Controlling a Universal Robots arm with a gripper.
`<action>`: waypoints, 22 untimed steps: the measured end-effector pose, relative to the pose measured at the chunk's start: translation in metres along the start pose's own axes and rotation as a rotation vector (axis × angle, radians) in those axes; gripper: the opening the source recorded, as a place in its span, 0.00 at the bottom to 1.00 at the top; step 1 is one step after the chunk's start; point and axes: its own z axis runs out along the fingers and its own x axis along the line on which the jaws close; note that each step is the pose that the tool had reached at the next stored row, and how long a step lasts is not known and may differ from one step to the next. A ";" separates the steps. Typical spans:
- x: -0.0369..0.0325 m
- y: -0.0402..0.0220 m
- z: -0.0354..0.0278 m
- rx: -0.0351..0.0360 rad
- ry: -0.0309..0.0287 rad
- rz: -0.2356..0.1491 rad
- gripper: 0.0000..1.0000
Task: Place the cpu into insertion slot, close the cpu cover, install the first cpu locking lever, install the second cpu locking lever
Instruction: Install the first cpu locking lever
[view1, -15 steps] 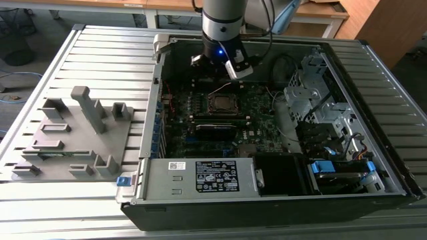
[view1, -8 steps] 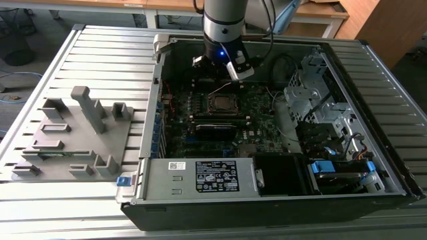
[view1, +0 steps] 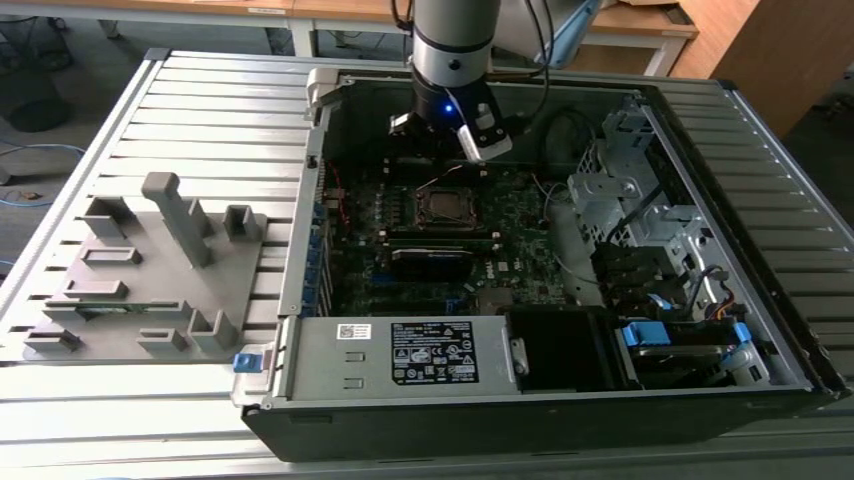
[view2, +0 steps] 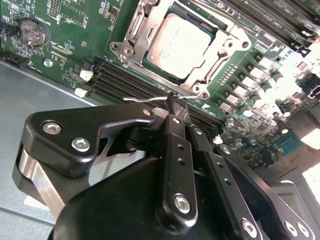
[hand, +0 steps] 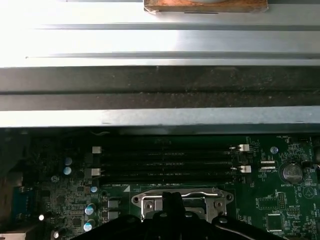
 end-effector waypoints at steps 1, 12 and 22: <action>-0.0009 0.0002 0.0006 0.0000 0.0001 0.000 0.11; -0.0047 0.0072 0.0073 0.0000 0.0001 0.000 0.11; -0.0078 0.0082 0.0097 0.0003 -0.0015 0.009 0.11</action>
